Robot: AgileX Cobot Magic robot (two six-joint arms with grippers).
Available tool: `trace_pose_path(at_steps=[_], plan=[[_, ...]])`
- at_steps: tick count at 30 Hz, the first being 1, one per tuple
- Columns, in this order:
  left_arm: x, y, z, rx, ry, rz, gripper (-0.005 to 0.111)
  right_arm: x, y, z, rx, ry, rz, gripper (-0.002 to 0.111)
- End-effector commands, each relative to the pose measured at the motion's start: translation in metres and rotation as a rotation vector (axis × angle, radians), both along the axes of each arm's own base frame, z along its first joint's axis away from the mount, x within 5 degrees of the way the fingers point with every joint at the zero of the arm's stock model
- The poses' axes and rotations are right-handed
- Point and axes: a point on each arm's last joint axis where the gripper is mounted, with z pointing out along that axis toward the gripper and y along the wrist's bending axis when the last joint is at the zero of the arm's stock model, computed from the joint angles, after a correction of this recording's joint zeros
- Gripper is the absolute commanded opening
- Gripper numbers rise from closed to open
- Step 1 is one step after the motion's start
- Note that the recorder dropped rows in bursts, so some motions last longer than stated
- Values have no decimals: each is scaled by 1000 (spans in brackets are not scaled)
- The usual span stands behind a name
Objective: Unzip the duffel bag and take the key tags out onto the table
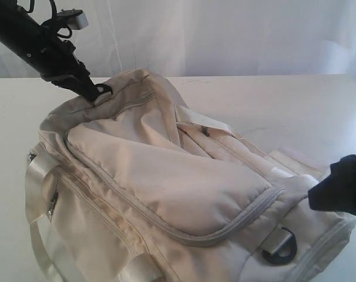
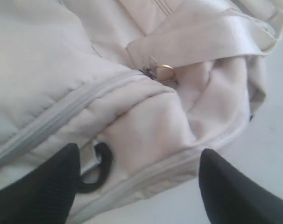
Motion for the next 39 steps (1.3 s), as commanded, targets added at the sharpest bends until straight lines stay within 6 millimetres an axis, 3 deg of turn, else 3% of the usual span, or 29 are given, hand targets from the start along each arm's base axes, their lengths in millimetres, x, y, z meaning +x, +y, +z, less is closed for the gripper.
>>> trace_pose_path(at_steps=[1, 8, 15, 20, 22, 28, 32, 34, 37, 39], plan=[[-4, -3, 3, -8, 26, -31, 0, -4, -14, -5, -138, 73, -88, 66], [-13, 0, 14, 36, 22, -49, 0, 2, -14, -8, -83, 30, -168, 66], [-28, 7, 41, 116, -42, -39, 0, 2, -11, -44, -30, 71, -203, 66], [-36, 7, 54, 111, -67, -27, 0, 4, -9, -57, 27, 36, -257, 63], [-38, 7, 56, 111, -58, -32, 0, 5, -9, -60, 50, 18, -278, 52], [-44, 7, 60, 110, -36, -37, 0, 6, -9, -60, 25, -11, -248, 3], [-44, 10, 58, 133, -9, 1, 0, 18, -17, -40, -95, -162, -194, 0], [-50, 16, 62, 185, 11, 42, 0, 34, -21, -16, -157, -211, -170, 0], [-69, 26, 82, 208, 15, 71, 0, 71, -22, 12, -163, -188, -123, 0], [-83, 34, 100, 209, -21, 99, 0, 93, -22, 20, -144, -173, -118, 0]])
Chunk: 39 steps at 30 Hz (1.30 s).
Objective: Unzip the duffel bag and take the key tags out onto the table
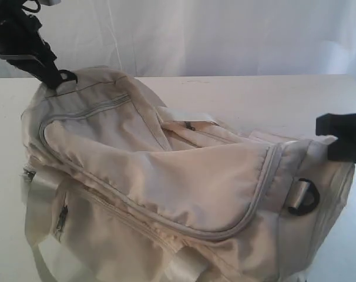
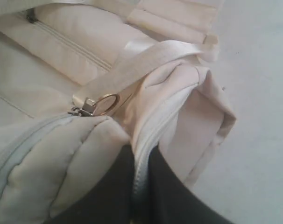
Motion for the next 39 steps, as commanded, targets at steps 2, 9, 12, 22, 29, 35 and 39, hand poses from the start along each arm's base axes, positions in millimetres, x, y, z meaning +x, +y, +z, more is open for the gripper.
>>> trace_pose_path(at_steps=[2, 9, 12, 22, 29, 35, 39], plan=[[-43, 22, 50, 14, -53, 85, 0, 56, 0, 30, -4, -53, 73, 0], [-93, 25, 45, -2, 4, 158, 0, 83, 4, 58, -5, -121, 160, 0], [-107, 24, 30, 0, 61, 162, 0, 91, 4, 58, -18, -110, 186, 0], [-130, 22, -18, -7, 243, 176, 0, 99, 4, 37, 6, 0, 207, 0], [-141, 22, -32, 0, 289, 170, 0, 106, 4, 35, -59, -23, 293, 0], [-143, 22, -31, -2, 289, 181, 0, 128, 4, 30, -49, 38, 335, 0], [-144, 22, -31, 0, 287, 182, 0, 136, 5, 34, -27, 57, 347, 0]])
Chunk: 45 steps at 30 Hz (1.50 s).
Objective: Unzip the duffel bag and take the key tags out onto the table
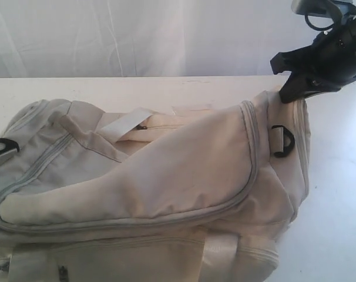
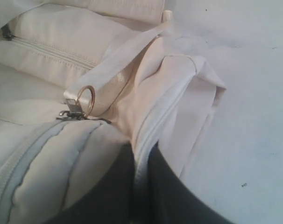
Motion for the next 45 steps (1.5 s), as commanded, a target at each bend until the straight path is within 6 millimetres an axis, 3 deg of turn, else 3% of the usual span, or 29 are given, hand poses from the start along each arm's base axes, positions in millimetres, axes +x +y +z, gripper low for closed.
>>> trace_pose_path(at_steps=[1, 4, 7, 10, 11, 14, 17, 22, 24, 25, 26, 28, 29, 32, 34, 38, 45], plan=[[-12, -1, 0, -10, 89, -13, 0, 7, 0, 7, 15, 2, 18, 0], [-11, -1, 0, -12, 78, -6, 0, 3, 1, 5, 30, 55, 23, 1], [-8, 0, 0, -9, 43, 2, 1, 0, 2, 4, 38, 85, 29, 11], [-6, 0, 1, -1, 12, -11, 15, -2, 3, 7, 38, 83, 32, 32], [-5, 0, 3, 1, 1, -10, 22, -3, 2, 10, 36, 60, 26, 42], [-1, 2, 13, 23, -45, -9, 45, -8, 1, 25, 25, -14, 14, 60], [7, 3, 33, 29, -149, 19, 58, -15, 1, 48, 18, -103, 7, 60], [21, -2, 83, -43, -369, 36, 58, -26, 6, 68, 65, -166, 8, 59], [31, -8, 93, -95, -376, -37, 57, -28, 8, 68, 93, -148, 19, 59], [46, -19, 94, -177, -332, -172, 57, -29, 10, 66, 105, -121, 30, 59], [56, -25, 91, -208, -302, -244, 57, -30, 11, 64, 115, -104, 36, 59], [94, -44, 73, -213, -283, -360, 57, -34, 13, 63, 139, -67, 55, 59], [114, -60, 57, -175, -270, -463, 57, -35, 15, 63, 154, -50, 65, 58], [147, -95, 11, -3, -196, -666, 58, -35, 15, 63, 158, -48, 67, 58], [158, -101, -17, 188, -127, -724, 58, -35, 15, 63, 157, -51, 67, 58], [170, -106, -51, 205, -27, -713, 58, -32, 14, 64, 153, -85, 54, 58], [171, -109, -58, 172, -18, -731, 58, -31, 13, 65, 148, -102, 45, 58]])
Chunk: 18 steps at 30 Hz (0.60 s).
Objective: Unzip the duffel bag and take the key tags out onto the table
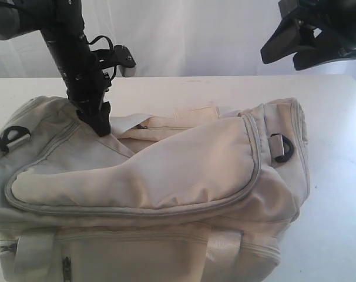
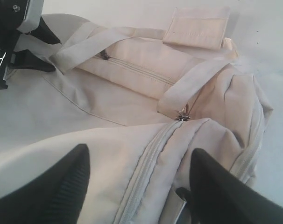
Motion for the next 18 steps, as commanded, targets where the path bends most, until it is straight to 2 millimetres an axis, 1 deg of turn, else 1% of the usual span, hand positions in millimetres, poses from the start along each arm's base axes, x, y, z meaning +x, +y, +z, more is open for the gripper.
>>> trace_pose_path(at_steps=[1, 5, 10, 16, 18], plan=[[-10, -4, 3, -25, 88, -15, 58, 0, -2, 1, -4, -15, -11, 58], [-10, -4, 3, -29, 99, 45, 57, 0, -2, 1, -4, -15, -11, 58], [-10, -4, 3, -32, 104, 78, 57, 0, -2, 1, -4, -15, -11, 58], [-15, -3, 19, -50, 74, 85, 57, 1, -2, 1, -4, -19, -13, 58], [-20, -2, 20, -48, 81, 85, 57, 1, -2, 1, -4, -19, -13, 58]])
